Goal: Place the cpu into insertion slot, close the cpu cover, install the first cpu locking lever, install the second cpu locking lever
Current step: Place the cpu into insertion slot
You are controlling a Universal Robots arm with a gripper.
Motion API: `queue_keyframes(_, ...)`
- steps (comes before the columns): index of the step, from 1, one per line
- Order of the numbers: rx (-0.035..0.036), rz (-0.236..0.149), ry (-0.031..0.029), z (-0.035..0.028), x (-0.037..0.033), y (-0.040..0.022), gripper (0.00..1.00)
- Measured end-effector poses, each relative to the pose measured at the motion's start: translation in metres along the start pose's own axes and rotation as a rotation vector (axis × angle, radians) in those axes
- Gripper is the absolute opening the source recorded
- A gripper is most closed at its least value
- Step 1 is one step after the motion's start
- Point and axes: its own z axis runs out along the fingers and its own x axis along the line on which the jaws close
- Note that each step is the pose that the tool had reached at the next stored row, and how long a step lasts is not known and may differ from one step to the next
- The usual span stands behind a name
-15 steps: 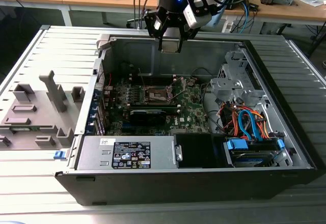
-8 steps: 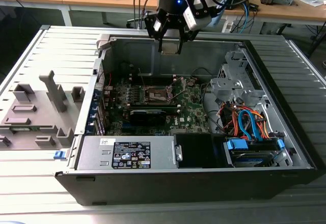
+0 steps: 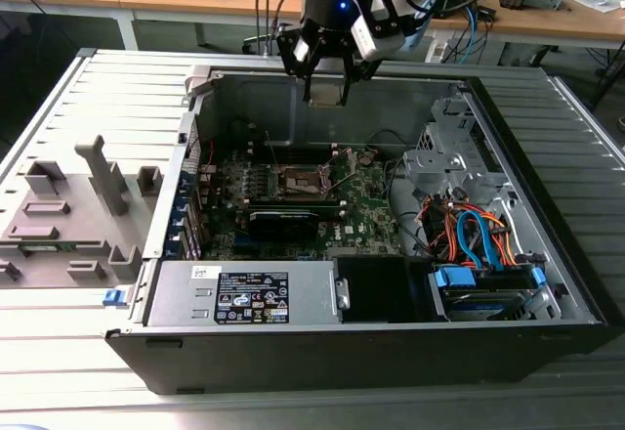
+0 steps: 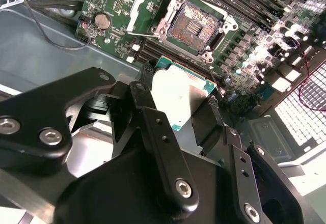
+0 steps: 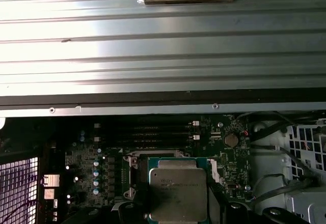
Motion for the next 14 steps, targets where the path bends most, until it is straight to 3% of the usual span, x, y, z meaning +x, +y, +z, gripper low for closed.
queue_keyframes(14,0.0001,0.0,0.0,0.003,-0.0001,-0.0006,0.55)
